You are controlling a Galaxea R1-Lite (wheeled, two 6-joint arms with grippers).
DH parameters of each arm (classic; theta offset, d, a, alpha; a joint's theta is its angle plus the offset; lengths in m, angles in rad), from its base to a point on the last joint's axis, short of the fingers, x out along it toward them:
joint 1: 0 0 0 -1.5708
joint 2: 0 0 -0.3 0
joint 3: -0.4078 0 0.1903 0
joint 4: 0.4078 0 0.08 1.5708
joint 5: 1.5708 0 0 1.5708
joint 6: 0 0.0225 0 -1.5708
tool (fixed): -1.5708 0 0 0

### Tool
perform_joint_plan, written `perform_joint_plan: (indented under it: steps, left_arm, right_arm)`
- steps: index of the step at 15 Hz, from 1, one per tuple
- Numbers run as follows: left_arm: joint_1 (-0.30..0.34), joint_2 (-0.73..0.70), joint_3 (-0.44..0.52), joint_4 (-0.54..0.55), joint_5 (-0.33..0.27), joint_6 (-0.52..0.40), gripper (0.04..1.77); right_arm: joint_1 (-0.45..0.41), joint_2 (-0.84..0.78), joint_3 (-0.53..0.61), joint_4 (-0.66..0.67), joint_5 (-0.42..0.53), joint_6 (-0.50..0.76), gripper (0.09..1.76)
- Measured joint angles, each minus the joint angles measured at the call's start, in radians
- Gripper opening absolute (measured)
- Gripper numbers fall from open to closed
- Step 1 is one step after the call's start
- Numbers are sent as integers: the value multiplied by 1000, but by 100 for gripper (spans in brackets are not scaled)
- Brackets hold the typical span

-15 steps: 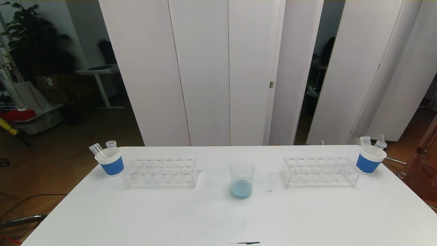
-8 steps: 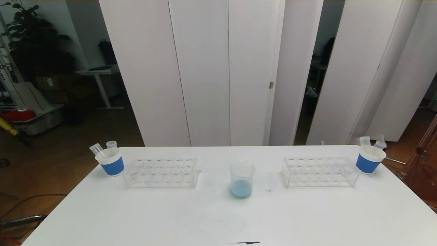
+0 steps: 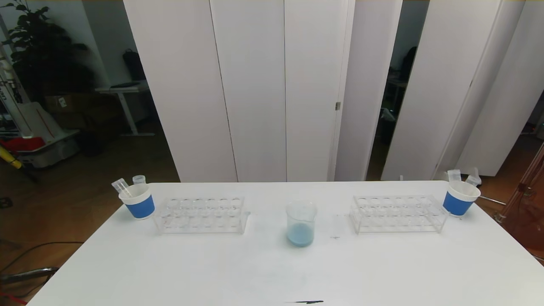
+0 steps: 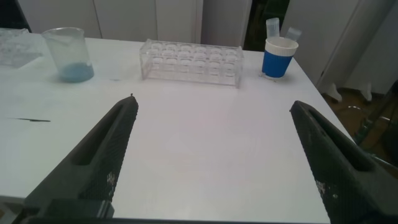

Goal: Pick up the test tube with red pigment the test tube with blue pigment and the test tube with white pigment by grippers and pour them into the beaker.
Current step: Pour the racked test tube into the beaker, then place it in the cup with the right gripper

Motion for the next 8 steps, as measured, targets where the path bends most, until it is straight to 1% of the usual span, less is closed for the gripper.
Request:
perform_joint_plan:
  steps: [2,5,8]
  left_arm:
    - [0,0,0,0,0,0,173]
    - [0,0,0,0,0,0,173]
    - [0,0,0,0,0,0,173]
  right_arm:
    - [1,-7,8,-1,-1,1,175]
    - [3,-10,36,-33,-45,-6,175]
    - [3,-10,47,-34,-57,1,175]
